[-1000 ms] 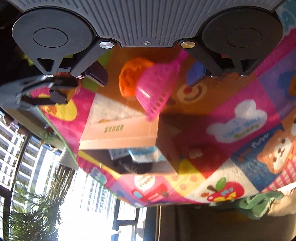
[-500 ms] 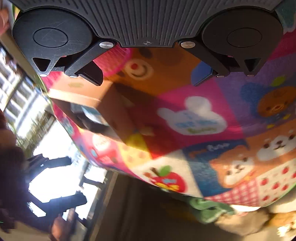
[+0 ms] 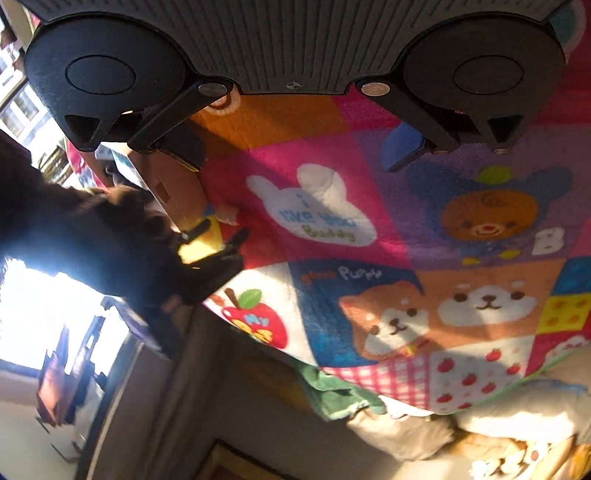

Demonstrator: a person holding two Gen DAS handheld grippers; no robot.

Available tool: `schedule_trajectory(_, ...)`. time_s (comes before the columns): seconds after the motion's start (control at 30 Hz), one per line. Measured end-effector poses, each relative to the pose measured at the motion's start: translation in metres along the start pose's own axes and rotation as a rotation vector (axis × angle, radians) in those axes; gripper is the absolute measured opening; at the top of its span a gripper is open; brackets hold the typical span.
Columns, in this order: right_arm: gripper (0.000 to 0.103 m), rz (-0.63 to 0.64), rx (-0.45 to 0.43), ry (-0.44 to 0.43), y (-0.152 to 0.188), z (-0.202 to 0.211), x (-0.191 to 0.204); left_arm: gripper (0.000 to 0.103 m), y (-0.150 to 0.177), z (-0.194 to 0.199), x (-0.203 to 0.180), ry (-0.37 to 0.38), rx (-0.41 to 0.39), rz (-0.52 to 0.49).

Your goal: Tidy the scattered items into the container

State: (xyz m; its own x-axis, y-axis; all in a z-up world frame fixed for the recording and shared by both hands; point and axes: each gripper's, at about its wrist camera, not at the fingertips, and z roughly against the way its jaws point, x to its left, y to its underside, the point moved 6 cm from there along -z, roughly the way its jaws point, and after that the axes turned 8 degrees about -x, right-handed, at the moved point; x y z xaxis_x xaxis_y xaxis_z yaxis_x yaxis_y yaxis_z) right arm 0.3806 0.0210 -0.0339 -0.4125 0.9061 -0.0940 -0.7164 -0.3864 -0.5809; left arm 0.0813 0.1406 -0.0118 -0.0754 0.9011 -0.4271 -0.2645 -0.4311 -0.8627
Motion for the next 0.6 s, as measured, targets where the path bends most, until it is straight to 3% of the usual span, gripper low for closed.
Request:
schedule_trajectory(0.07,0.062,0.011,-0.001,0.003,0.003,-0.009,0.004,0.103,0.001,0.001,0.001,0.021,0.005,0.012)
schedule_trajectory(0.17,0.043,0.061,-0.008,0.055,0.015,-0.007,0.008,0.103,0.000,0.003,0.005,0.038,0.004,0.046)
schedule_trajectory(0.2,0.043,0.067,-0.012,0.038,0.020,0.002,0.010,0.103,0.000,0.003,0.004,0.040,0.002,0.042)
schedule_trajectory(0.33,0.043,0.033,-0.132,-0.144,0.045,0.089,0.010,0.103,0.003,0.006,-0.010,0.069,-0.017,-0.039)
schedule_trajectory(0.43,0.043,0.016,-0.233,-0.259,0.081,0.169,-0.001,0.103,0.005,0.007,-0.020,0.102,-0.019,-0.092)
schedule_trajectory(0.5,0.043,0.020,-0.307,-0.299,0.113,0.214,-0.013,0.103,0.006,0.006,-0.025,0.114,-0.008,-0.100)
schedule_trajectory(0.6,0.043,0.035,-0.404,-0.282,0.169,0.262,-0.035,0.103,0.004,0.012,-0.034,0.109,0.018,-0.098)
